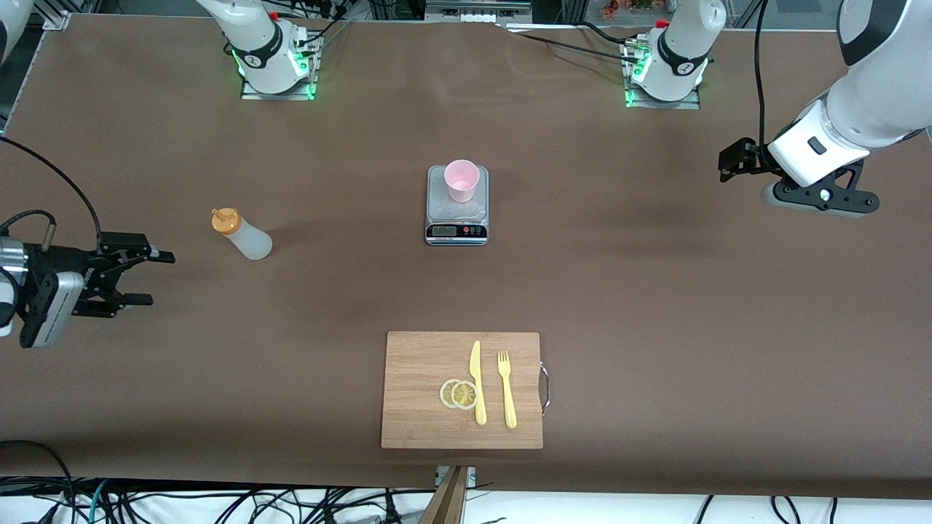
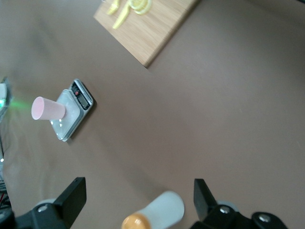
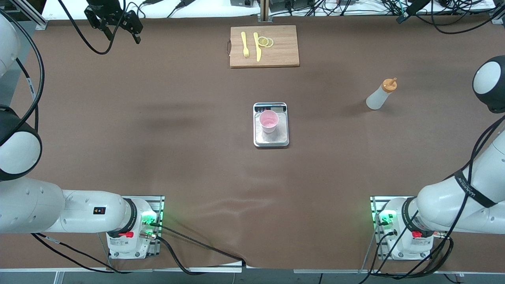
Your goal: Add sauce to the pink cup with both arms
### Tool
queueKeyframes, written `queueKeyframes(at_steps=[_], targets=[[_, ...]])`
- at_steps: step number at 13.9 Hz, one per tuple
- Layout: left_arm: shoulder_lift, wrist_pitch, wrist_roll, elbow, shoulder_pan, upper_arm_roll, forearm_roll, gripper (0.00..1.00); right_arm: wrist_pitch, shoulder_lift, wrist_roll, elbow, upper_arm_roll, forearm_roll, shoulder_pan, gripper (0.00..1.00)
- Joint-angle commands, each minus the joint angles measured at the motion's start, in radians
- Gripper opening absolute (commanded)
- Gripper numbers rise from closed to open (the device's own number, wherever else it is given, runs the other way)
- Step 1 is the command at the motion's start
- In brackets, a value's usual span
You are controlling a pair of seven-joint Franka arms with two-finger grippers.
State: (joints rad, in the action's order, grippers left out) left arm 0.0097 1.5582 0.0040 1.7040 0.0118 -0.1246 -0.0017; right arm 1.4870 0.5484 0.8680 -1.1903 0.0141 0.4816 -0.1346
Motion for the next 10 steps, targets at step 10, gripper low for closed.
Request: queueKeyframes(at_steps=[10], targets=[[0.013,-0.023,-0.012,-0.029,0.002,-0.003,0.0,1.0,0.094,-0.306,-0.305,-0.299,-0.057,-0.396,0.087,1.0]])
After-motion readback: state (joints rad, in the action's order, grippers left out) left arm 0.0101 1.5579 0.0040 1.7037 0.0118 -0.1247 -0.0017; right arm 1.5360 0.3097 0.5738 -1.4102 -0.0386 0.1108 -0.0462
